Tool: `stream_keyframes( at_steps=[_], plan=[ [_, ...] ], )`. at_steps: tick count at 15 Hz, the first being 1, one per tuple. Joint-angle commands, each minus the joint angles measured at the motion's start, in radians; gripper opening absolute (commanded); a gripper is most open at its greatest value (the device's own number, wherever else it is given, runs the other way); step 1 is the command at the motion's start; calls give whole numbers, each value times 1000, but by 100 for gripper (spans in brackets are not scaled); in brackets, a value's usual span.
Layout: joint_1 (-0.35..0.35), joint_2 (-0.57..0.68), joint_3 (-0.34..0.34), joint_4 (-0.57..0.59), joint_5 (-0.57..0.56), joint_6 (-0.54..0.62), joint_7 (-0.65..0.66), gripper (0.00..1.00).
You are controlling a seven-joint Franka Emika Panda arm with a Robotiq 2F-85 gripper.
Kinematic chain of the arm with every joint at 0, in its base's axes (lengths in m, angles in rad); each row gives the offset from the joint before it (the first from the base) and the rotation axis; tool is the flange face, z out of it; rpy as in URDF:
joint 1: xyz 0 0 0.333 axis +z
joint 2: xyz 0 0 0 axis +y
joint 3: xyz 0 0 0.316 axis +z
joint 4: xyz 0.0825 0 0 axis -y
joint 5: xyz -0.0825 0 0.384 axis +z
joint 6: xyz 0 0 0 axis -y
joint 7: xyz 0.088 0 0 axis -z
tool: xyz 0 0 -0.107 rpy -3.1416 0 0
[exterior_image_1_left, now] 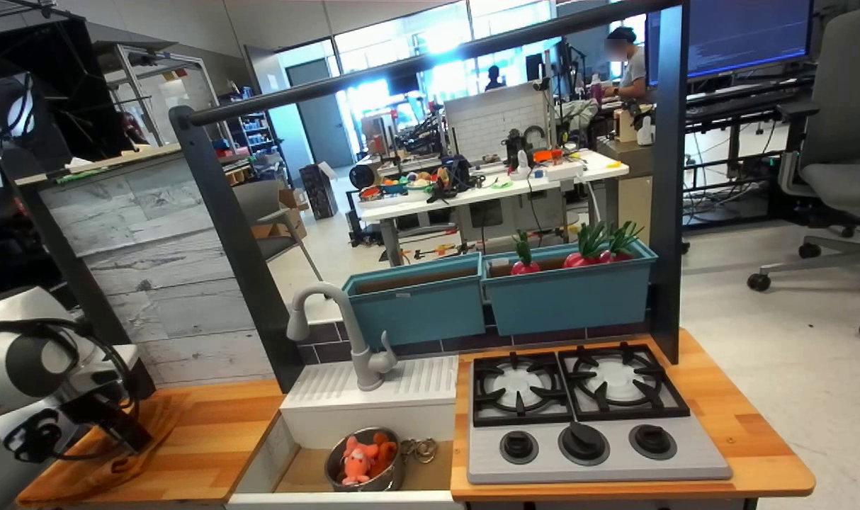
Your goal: Use the towel to wipe the left side of the countertop, remove two plush toys from the silver pot and put them on the stove, place one plush toy from the pot on the left side of the countertop
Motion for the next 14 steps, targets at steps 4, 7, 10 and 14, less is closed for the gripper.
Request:
stream_keyframes(
  at_steps=[4,7,10,14],
  plan=[
    [-23,80,-22,106,4,-64,8,100],
    [-90,36,-35,3,24,-108,20,100],
    [-151,3,-35,-54,30,-96,12,100],
    [-153,-138,-46,-183,-16,-126,-26,100]
  ],
)
